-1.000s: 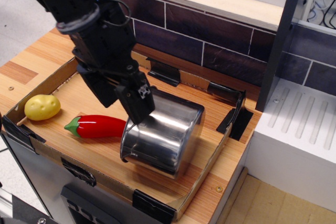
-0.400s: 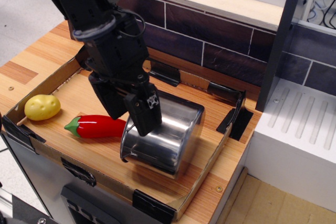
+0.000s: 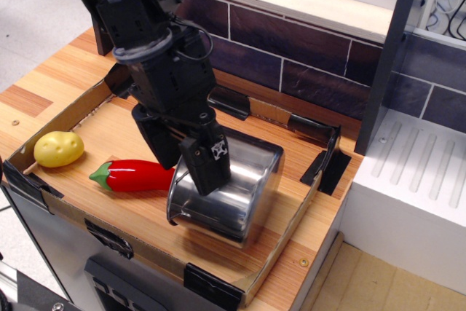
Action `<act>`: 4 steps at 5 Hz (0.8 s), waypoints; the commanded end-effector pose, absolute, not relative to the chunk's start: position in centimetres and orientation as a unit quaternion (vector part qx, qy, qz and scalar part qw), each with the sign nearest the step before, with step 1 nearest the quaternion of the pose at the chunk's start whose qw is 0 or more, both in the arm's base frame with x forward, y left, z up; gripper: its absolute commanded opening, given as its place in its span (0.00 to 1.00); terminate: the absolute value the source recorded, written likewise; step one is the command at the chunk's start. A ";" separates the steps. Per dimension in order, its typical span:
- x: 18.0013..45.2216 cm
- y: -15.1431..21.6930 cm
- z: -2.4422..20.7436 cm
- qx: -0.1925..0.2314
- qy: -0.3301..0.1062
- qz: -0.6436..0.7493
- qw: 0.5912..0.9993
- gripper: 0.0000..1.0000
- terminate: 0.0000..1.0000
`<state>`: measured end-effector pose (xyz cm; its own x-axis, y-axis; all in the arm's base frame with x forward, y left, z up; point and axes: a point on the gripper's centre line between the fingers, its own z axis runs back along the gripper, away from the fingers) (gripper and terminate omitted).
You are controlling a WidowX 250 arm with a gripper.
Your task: Upright metal pot
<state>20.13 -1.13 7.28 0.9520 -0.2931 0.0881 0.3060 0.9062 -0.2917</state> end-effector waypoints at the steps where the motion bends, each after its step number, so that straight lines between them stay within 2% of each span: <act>1: 20.7 -0.6 7.2 -0.143 -0.029 -0.160 0.976 0.00 0.00; 3: 21.2 -0.7 7.7 -0.123 -0.035 -0.159 0.979 0.00 0.00; 4: 21.9 -0.8 8.7 -0.071 -0.059 -0.136 0.986 0.00 0.00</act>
<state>20.93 -1.76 7.39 0.9625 -0.2593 0.0801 0.2678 0.9553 -0.1255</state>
